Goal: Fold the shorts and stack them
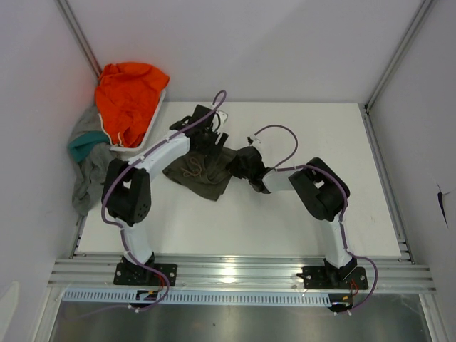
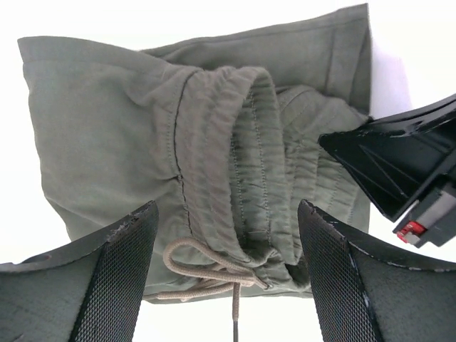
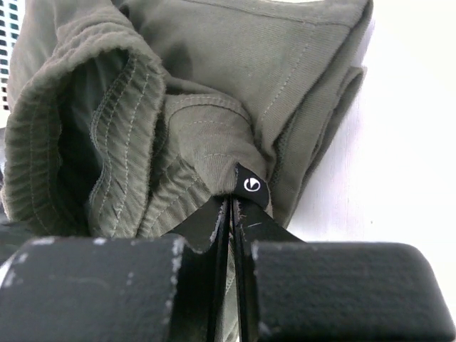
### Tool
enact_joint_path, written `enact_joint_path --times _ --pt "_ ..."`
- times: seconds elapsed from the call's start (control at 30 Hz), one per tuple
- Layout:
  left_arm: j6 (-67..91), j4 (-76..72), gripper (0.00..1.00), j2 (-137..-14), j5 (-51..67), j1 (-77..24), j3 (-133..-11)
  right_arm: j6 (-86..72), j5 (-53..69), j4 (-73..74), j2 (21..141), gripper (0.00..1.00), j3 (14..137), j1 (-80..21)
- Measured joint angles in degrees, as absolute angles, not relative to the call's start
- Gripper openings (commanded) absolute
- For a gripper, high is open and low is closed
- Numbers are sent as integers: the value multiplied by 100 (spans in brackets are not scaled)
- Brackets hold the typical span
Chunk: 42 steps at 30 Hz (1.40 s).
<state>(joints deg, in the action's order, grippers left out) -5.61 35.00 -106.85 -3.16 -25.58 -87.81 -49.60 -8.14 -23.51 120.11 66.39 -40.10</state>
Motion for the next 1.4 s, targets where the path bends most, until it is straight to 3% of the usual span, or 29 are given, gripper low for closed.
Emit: enact_joint_path --times 0.23,0.5,0.6,0.63,0.67,0.7,0.93,1.1,1.23,1.4 --pt "-558 3345 81 -10965 -1004 -2832 -8665 -5103 -722 -2646 12055 3 6530 -3957" --pt "-548 3371 79 -11356 -1009 -2864 -8698 -5181 -711 -2775 12055 3 6458 -3951" --pt "-545 3371 67 -11410 -963 -2867 -8700 -5190 -705 -2777 12055 3 6455 -3946" --pt "-534 3369 42 -11426 -941 -2867 -8700 -5190 -705 -2779 12055 3 6453 -3946" --pt "-484 3367 35 -11437 -921 -2867 -8700 -5192 -703 -2779 12055 3 6451 -3946" --pt "-493 3369 33 -11448 -895 -2869 -8700 -5192 -703 -2781 12055 3 6451 -3944" --pt "-558 3336 53 -11472 -891 -2936 -8676 -5205 -681 -2779 12055 3 6451 -3931" --pt "-598 3229 49 -11472 -976 -3089 -8514 -5205 -672 -2779 12055 3 6451 -3922" --pt "-646 3153 55 -11456 -1100 -3179 -8427 -5212 -655 -2790 12070 3 6451 -3913" --pt "-657 3135 55 -11456 -1378 -3286 -8427 -5234 -652 -2832 12090 2 6451 -3909"
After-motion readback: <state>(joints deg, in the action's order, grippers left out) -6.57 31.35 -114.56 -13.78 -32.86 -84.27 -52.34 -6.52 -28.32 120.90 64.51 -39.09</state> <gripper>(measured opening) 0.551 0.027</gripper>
